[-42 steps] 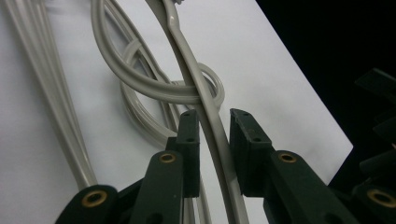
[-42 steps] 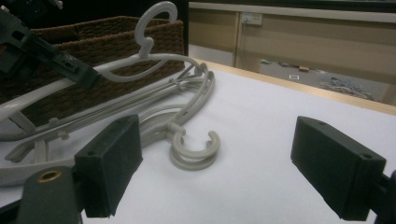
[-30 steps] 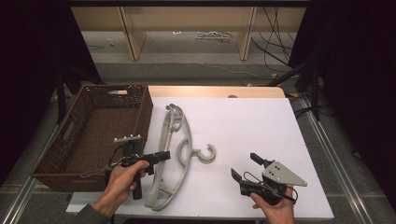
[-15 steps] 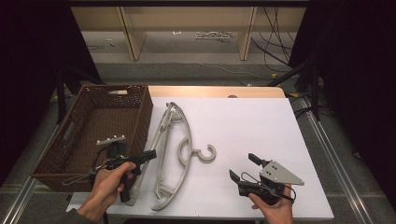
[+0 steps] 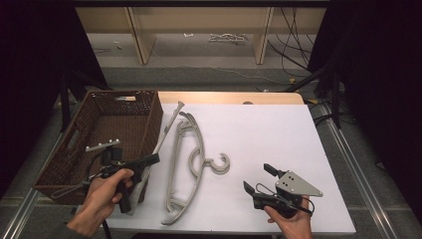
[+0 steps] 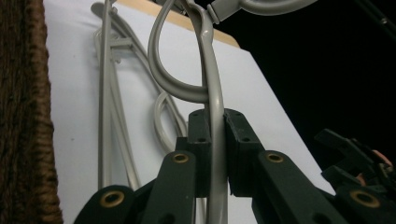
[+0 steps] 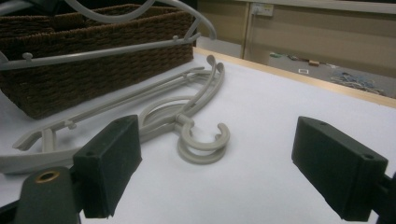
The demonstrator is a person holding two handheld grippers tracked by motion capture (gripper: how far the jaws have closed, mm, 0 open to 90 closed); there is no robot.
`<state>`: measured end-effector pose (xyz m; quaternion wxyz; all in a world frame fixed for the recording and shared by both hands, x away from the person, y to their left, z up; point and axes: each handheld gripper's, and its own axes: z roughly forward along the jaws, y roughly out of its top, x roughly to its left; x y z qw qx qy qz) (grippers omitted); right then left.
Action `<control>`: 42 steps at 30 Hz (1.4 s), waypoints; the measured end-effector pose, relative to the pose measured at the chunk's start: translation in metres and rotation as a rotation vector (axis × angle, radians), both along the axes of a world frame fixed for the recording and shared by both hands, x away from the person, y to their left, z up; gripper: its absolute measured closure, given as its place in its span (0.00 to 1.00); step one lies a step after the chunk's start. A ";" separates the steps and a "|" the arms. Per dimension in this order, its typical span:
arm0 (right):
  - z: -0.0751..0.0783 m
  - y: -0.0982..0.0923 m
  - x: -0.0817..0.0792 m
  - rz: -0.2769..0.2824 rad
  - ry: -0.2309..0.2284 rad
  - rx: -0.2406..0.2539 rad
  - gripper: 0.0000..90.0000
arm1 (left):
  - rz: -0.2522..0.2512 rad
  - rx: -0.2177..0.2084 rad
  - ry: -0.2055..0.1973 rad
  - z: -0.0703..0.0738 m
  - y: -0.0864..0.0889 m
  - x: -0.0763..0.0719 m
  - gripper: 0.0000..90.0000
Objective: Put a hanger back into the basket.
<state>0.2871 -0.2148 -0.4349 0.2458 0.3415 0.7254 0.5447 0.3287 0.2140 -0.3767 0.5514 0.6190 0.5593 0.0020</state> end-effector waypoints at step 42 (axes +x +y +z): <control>-0.001 0.001 0.002 -0.004 0.013 -0.026 0.18 | 0.008 0.038 -0.152 0.046 0.115 0.020 0.91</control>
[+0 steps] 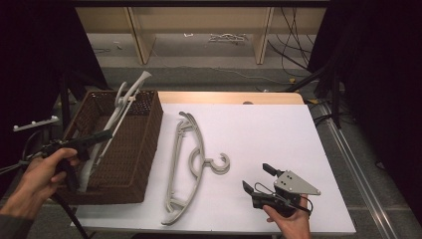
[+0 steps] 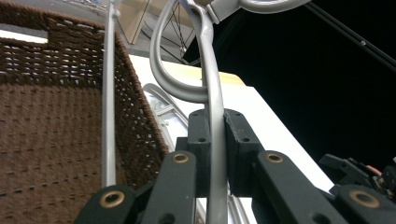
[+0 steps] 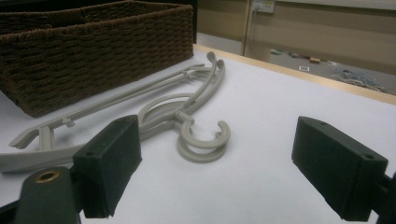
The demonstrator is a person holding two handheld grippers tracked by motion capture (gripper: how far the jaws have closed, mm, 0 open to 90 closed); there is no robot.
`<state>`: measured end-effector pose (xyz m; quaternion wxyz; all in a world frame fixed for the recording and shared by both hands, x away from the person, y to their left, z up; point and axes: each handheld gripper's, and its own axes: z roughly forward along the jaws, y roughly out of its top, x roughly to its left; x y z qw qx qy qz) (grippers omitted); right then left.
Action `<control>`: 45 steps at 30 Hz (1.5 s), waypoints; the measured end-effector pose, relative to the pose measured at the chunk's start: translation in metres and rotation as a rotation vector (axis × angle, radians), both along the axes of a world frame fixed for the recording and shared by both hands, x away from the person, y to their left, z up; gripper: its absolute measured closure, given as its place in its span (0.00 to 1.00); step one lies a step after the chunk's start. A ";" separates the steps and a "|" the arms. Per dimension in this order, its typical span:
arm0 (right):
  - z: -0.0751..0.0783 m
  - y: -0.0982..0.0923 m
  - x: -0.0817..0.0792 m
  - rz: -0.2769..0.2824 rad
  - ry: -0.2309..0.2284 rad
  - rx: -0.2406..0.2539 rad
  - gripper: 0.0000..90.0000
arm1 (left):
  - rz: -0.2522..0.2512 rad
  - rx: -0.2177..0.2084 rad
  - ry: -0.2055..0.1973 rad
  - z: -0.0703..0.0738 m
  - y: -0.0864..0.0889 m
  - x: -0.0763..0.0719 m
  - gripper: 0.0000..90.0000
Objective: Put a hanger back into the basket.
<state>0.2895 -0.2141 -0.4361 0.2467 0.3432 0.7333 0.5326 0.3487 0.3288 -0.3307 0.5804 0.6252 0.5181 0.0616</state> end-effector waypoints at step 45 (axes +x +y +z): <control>-0.002 0.002 0.003 0.000 -0.002 0.015 0.18 | -0.182 0.202 -0.014 -0.020 0.069 0.018 0.91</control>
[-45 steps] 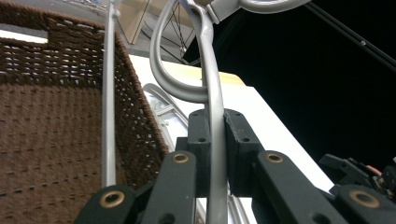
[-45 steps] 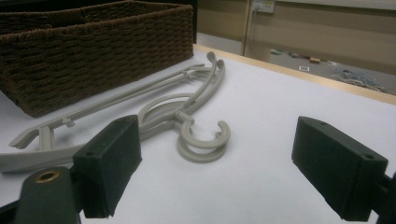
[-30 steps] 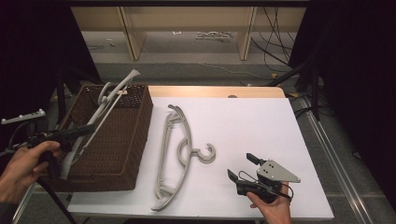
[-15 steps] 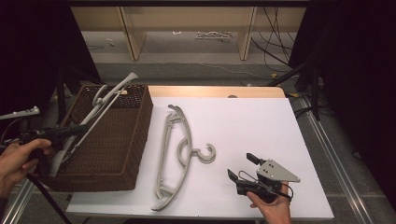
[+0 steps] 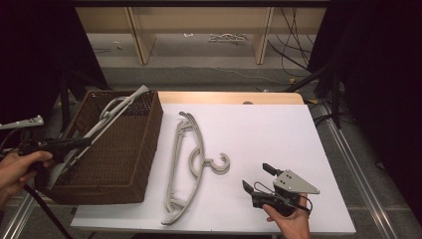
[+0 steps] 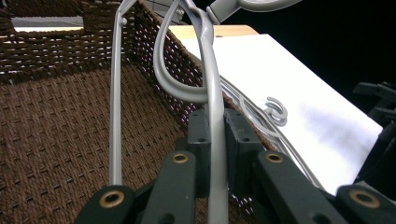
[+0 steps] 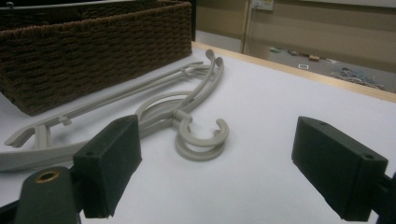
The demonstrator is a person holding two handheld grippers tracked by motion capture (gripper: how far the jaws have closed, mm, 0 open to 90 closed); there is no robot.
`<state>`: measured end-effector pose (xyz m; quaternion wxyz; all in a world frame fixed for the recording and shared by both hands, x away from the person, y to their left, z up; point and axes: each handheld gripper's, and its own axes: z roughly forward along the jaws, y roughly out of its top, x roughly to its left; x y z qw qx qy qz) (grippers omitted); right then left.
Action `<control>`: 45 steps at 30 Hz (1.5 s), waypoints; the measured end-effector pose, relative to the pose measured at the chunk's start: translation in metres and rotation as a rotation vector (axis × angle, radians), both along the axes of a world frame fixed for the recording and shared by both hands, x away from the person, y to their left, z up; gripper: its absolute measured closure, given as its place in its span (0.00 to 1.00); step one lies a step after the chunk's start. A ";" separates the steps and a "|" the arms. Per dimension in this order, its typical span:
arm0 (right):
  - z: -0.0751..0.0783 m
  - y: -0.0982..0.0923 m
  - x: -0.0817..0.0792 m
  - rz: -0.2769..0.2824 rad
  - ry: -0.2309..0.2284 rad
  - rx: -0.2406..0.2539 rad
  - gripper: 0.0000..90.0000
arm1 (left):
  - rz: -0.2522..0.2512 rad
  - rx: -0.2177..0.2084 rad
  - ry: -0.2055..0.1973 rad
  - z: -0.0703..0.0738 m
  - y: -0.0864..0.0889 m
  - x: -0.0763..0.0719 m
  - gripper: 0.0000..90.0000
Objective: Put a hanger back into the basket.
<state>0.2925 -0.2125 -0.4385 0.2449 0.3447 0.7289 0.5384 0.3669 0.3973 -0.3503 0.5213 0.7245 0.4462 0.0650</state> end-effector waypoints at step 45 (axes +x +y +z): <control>0.000 0.000 0.000 -0.003 0.007 -0.020 0.19 | -0.056 0.275 0.170 -0.037 -0.009 0.032 0.89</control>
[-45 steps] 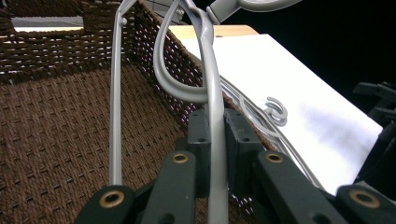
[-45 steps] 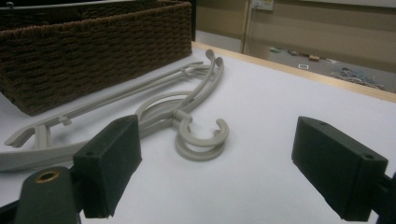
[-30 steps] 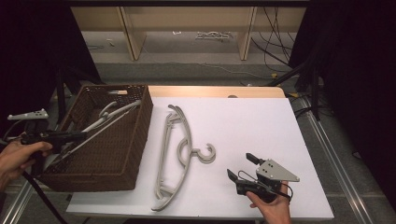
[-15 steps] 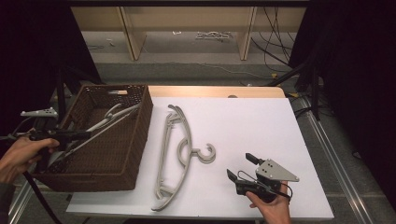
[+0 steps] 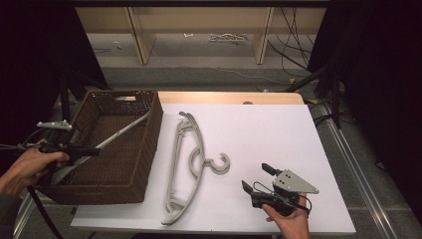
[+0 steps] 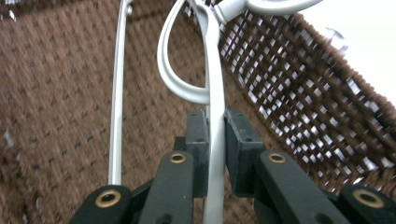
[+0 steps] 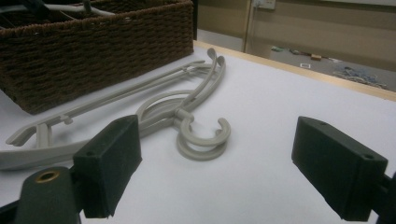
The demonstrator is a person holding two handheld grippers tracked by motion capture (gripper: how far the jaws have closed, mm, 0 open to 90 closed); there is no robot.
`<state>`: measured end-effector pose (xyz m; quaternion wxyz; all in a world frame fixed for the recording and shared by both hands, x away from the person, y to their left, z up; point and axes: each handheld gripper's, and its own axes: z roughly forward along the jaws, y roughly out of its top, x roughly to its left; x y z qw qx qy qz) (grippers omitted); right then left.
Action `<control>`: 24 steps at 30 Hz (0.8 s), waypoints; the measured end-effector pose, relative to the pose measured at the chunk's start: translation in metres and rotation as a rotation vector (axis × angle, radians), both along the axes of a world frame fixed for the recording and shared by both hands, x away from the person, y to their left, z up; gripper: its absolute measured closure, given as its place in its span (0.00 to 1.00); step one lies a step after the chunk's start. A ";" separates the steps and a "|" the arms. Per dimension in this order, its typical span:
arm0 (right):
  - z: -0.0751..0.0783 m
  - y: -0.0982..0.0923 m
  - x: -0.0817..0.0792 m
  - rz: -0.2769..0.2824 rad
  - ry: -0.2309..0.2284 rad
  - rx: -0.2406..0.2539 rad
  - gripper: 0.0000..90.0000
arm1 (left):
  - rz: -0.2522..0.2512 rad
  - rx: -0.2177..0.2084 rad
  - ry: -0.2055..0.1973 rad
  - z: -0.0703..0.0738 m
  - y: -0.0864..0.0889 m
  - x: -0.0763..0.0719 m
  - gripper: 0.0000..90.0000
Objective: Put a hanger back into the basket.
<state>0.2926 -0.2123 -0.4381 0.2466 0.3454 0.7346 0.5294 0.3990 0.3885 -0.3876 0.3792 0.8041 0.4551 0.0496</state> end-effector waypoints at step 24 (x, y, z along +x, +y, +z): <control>0.000 0.000 0.000 -0.004 -0.005 0.000 0.19 | 0.137 -0.059 -0.103 0.035 -0.025 -0.011 0.48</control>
